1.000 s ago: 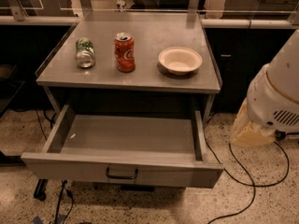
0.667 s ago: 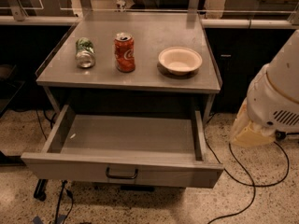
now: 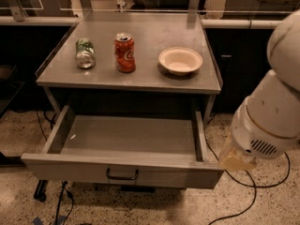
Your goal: Close top drawer
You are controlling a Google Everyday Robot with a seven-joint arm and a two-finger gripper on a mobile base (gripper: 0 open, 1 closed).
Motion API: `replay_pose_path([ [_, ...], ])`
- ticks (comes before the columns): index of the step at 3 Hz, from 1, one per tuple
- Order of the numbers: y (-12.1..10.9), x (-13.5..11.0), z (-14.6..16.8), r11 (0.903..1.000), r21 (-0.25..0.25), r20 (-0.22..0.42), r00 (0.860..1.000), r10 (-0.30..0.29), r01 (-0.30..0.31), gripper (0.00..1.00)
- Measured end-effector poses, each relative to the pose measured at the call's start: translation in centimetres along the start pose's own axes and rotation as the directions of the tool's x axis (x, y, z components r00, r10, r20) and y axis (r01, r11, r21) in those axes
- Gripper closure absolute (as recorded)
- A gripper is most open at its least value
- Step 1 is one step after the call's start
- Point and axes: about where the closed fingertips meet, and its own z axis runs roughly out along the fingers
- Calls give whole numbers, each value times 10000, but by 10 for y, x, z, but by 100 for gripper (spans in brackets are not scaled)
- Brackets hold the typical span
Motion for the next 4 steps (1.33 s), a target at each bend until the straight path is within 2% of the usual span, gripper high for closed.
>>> replay_pose_path([
  [1,9,-7,31,9977,-425,47,9986,533,-531,100],
  [2,10,-7,33,9972,-449,35,9982,606,-604,100],
  [3,15,-5,57,9945,-566,-129,9960,880,-886,100],
  [4,18,-6,111,9883,-487,-473,9887,1423,-1445,100],
])
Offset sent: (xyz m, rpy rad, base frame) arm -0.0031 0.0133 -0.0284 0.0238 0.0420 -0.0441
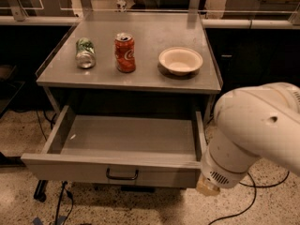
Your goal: Close top drawer
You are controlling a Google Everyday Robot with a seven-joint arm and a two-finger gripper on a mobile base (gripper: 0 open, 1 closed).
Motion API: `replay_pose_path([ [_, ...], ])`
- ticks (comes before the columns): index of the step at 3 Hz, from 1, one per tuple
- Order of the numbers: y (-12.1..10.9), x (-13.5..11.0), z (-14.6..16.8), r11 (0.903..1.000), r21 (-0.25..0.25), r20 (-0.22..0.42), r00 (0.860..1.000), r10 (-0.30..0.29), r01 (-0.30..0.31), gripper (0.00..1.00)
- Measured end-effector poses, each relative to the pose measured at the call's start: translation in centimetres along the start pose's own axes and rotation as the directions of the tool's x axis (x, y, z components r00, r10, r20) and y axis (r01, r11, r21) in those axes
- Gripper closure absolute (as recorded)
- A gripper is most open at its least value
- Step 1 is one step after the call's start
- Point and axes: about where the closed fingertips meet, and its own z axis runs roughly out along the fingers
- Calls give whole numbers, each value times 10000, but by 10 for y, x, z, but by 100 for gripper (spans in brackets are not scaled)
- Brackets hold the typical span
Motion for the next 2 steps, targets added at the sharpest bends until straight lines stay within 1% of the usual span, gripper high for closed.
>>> replay_pose_path([
  [1,-5,-7,22,9994,167,44,9996,288,-289,100],
  [2,-12,-19,43,9985,194,176,9986,507,-511,100],
])
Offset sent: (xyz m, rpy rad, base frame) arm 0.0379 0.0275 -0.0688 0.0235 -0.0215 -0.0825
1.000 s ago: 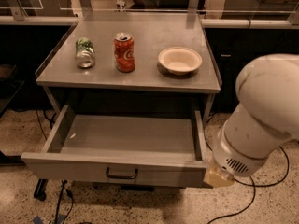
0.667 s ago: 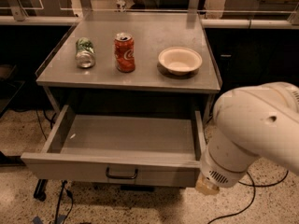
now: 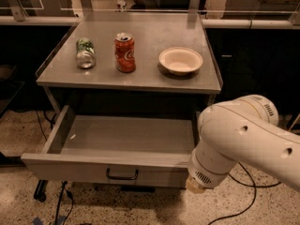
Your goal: Close top drawer
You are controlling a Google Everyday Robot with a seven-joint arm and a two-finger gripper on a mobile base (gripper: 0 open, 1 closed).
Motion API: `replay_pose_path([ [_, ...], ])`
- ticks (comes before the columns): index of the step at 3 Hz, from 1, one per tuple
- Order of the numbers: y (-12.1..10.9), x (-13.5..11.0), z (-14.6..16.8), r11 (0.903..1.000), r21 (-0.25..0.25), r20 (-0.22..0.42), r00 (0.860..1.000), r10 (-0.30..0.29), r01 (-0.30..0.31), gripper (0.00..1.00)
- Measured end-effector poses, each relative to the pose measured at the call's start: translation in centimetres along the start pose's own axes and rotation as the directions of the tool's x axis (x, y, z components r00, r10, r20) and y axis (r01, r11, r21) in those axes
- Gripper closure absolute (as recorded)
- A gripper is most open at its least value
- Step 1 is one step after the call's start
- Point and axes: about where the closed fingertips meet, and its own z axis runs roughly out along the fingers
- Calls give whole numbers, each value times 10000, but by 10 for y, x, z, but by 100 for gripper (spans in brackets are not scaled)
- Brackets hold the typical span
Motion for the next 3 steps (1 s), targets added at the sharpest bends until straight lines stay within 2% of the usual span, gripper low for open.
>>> replay_pose_path([
  [3,-30,-28,47,9998,181,350,9994,79,-85,100],
])
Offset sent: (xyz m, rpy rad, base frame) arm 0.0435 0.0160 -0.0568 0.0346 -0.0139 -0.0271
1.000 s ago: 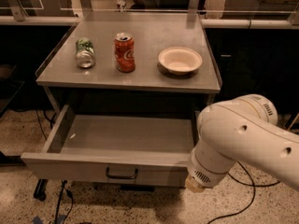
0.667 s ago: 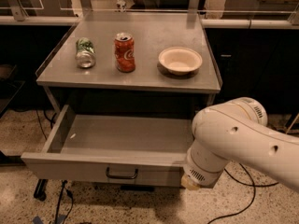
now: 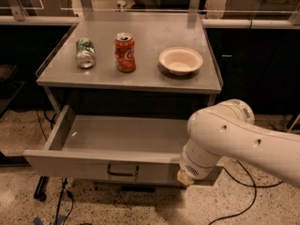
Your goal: Close top drawer
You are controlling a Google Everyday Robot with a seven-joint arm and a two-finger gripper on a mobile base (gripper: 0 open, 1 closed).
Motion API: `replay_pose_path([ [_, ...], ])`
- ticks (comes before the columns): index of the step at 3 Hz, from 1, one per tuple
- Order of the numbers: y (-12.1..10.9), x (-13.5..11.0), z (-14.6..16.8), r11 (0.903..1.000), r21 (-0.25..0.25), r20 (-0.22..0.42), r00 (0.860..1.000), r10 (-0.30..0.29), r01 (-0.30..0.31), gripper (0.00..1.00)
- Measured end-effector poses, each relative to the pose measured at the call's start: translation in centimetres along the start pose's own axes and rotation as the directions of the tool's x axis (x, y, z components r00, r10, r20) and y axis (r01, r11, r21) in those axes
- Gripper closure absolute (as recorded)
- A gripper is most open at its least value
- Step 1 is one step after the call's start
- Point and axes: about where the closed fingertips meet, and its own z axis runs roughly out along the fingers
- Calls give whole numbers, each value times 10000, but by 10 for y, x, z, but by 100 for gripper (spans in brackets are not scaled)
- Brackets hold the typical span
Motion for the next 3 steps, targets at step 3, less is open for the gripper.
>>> replay_pose_path([
  [3,-69,-38,-12,9897,1370,567,9971,-500,419,100],
])
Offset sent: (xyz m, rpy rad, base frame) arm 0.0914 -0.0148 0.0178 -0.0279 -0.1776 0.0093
